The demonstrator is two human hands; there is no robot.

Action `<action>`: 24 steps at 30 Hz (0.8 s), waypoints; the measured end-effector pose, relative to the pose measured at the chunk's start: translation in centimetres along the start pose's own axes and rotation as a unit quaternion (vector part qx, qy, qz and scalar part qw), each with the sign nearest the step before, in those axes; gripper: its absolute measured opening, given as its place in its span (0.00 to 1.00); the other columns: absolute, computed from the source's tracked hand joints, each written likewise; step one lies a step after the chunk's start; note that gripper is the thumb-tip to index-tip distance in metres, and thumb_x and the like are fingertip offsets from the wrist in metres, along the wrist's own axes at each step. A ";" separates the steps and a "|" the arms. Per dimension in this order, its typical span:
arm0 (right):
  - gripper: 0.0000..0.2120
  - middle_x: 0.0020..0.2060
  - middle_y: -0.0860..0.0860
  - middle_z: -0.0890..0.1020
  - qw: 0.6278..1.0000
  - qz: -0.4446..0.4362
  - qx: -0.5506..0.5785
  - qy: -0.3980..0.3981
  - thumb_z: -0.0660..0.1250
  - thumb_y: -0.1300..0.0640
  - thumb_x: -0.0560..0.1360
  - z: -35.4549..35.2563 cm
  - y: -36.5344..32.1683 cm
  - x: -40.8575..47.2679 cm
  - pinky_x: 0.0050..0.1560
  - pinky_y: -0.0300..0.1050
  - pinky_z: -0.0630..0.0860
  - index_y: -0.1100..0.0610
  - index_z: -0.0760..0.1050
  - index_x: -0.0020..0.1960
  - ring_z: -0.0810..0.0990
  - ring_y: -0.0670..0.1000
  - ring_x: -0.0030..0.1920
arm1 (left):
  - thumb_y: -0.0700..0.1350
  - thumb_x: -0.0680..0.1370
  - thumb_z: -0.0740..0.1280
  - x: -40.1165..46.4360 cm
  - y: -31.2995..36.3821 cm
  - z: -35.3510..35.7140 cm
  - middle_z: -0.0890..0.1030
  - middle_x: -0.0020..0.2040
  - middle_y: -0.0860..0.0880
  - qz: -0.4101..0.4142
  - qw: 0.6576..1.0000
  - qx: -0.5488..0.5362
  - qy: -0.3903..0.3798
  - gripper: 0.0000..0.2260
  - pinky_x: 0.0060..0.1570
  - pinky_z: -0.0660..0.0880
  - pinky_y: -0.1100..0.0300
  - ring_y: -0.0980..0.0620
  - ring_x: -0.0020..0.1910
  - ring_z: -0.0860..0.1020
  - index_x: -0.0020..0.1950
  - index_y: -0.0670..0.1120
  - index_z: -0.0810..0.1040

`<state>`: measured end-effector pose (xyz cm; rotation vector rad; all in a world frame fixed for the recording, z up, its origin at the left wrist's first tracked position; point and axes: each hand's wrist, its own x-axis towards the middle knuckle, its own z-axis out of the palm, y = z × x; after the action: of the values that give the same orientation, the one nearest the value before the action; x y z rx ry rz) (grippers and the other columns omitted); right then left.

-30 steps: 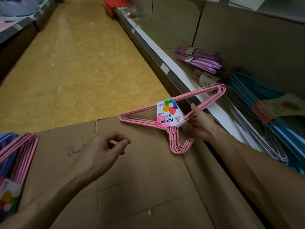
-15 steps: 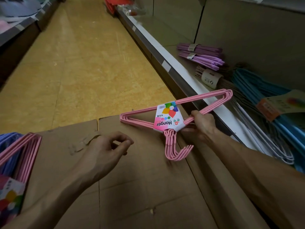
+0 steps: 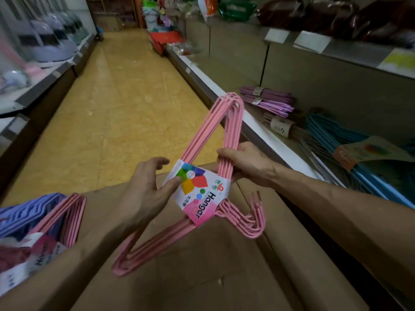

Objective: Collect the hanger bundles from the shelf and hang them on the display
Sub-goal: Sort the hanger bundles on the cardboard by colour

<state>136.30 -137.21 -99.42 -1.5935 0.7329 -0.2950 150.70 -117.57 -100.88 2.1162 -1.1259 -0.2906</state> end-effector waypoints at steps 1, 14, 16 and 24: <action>0.10 0.40 0.60 0.86 1.000 -0.006 0.005 -0.014 0.63 0.57 0.81 0.8 -0.7 -0.3 0.37 0.49 0.84 0.65 0.75 0.49 0.87 0.54 0.42 | 0.56 0.78 0.66 -0.2 0.2 -0.7 0.73 0.66 0.48 -0.013 1.000 -0.016 -0.003 0.26 0.49 0.75 0.58 0.54 0.57 0.74 0.73 0.49 0.67; 0.18 0.48 0.60 0.86 0.996 -0.063 -0.005 -0.058 0.67 0.47 0.79 5.1 -6.7 -2.2 0.46 0.52 0.84 0.63 0.76 0.55 0.86 0.58 0.49 | 0.57 0.78 0.65 -4.2 2.1 -6.4 0.83 0.41 0.49 -0.025 0.983 -0.174 0.048 0.07 0.22 0.71 0.69 0.61 0.31 0.81 0.53 0.57 0.74; 0.20 0.51 0.62 0.85 0.996 -0.058 0.015 -0.065 0.68 0.47 0.78 5.3 -6.9 -2.3 0.51 0.56 0.83 0.64 0.75 0.57 0.85 0.60 0.52 | 0.54 0.78 0.66 -4.4 2.3 -6.9 0.84 0.42 0.48 -0.019 0.978 -0.199 0.054 0.06 0.25 0.72 0.71 0.62 0.33 0.82 0.53 0.56 0.75; 0.23 0.54 0.52 0.83 0.986 -0.154 -0.064 0.023 0.69 0.37 0.73 5.0 -6.4 -2.3 0.63 0.54 0.78 0.54 0.77 0.57 0.82 0.50 0.56 | 0.59 0.77 0.64 -4.2 2.4 -7.9 0.84 0.34 0.43 -0.079 0.949 -0.297 0.069 0.15 0.17 0.64 0.65 0.55 0.19 0.70 0.55 0.51 0.77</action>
<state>139.32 -131.81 -93.64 -1.8292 0.5482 -0.5199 150.55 -111.31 -94.08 1.6539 -0.6749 -0.4811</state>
